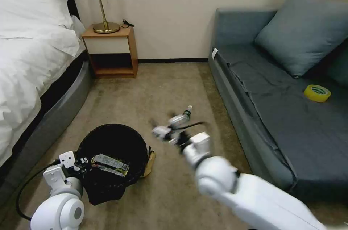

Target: Pick up the trash bin, then pick up the garbage on the floor and place it into the trash bin.

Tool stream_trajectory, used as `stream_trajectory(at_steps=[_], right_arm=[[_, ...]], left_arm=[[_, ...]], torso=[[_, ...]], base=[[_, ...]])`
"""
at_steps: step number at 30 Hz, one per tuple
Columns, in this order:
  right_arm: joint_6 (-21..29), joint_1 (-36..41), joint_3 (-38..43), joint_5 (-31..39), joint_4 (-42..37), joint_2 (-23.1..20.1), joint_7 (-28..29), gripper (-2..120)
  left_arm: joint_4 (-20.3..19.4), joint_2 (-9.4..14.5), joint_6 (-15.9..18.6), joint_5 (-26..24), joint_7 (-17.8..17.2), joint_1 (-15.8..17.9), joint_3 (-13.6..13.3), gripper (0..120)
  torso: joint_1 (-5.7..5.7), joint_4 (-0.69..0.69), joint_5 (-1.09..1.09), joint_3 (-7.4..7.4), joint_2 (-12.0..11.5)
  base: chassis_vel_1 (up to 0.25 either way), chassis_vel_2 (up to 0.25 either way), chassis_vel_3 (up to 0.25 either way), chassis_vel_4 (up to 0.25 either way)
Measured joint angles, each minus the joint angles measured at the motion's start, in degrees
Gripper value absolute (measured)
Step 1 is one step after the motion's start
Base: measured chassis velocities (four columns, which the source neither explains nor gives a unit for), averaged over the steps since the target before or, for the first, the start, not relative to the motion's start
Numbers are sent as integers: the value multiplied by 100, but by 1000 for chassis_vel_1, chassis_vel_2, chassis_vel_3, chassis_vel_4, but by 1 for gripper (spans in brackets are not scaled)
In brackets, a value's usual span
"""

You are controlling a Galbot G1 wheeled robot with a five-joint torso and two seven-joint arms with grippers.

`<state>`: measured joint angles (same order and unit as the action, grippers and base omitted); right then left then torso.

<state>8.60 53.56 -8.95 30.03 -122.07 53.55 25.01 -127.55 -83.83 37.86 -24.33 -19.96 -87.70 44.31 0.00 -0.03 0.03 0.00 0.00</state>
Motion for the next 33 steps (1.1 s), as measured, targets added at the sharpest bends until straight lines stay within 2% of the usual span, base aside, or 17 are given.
stream_trajectory(at_steps=[1,2,4,6,7,11,12,16,22,33], right_arm=[[-19,316,435,-154,-185,-14,-3,99],[-19,316,435,-154,-185,-14,-3,99],[-31,1060,1301,-568,-562,25,-5,100],[-56,1670,1801,-1013,-827,104,142,100],[-56,1670,1801,-1013,-827,104,142,100],[-213,2789,2270,-1933,-1172,482,263,100],[-213,2789,2270,-1933,-1172,482,263,100],[-458,3429,2148,-2551,-1202,1101,274,100],[-913,3721,2022,-3110,-945,1749,113,100],[-1056,3671,1957,-3148,-805,1755,15,100]], left_arm=[[10,7,-11,0,0,10,14,2],[10,7,-11,0,0,10,14,2],[28,22,-21,-2,1,19,41,2],[38,32,-32,5,3,18,51,2],[38,32,-32,5,3,18,51,2],[53,26,-44,75,8,31,107,2],[53,26,-44,75,8,31,107,2],[48,27,-77,157,7,12,203,2],[-20,20,-88,165,21,-11,287,2],[-73,23,-89,133,31,-15,407,2]], torso=[[0,3,-2,0,0],[0,3,-2,0,0],[0,1,-1,0,1],[0,2,-2,-1,1],[0,2,-2,-1,1],[0,1,-4,-1,1],[0,1,-4,-1,1],[0,3,-4,-1,1],[0,3,-4,0,1],[0,3,-4,0,1]], base=[[0,0,0,0],[0,0,0,0],[0,0,0,0],[0,0,0,0],[0,0,0,0],[0,0,0,0],[0,0,0,0],[0,0,0,0],[0,0,0,0],[-14,16,14,-18]])
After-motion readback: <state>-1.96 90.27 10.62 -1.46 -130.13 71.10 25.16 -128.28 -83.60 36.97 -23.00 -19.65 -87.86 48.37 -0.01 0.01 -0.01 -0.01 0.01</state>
